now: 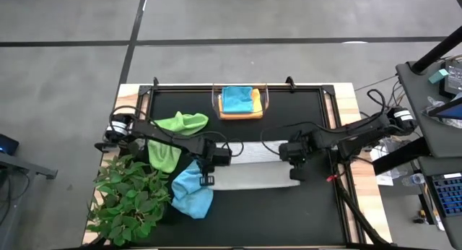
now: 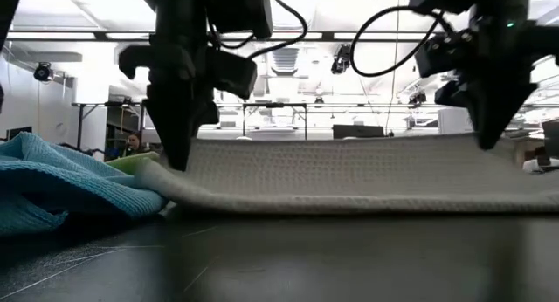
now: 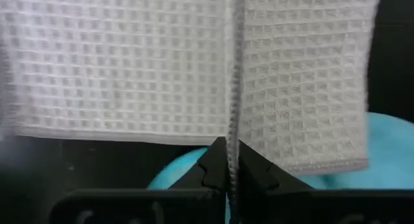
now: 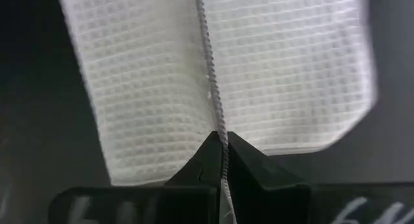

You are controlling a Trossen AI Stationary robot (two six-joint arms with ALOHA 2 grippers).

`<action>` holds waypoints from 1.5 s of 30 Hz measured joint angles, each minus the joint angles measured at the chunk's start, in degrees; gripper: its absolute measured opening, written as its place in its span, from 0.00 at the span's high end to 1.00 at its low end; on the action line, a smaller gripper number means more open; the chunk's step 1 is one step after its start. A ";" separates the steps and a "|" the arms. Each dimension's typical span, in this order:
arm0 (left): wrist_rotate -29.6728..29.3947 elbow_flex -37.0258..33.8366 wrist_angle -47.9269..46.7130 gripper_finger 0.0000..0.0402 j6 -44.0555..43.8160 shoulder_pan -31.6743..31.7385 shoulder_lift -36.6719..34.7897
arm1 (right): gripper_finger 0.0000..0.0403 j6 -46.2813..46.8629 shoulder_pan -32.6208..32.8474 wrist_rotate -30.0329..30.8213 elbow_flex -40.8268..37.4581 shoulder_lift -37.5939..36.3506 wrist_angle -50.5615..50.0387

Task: Fold microfiber towels
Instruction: Fold the gray microfiber cloth

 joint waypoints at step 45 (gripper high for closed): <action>-7.97 -2.65 5.83 0.97 6.88 12.66 0.98 | 0.92 -10.80 -11.65 12.25 -0.20 8.83 3.90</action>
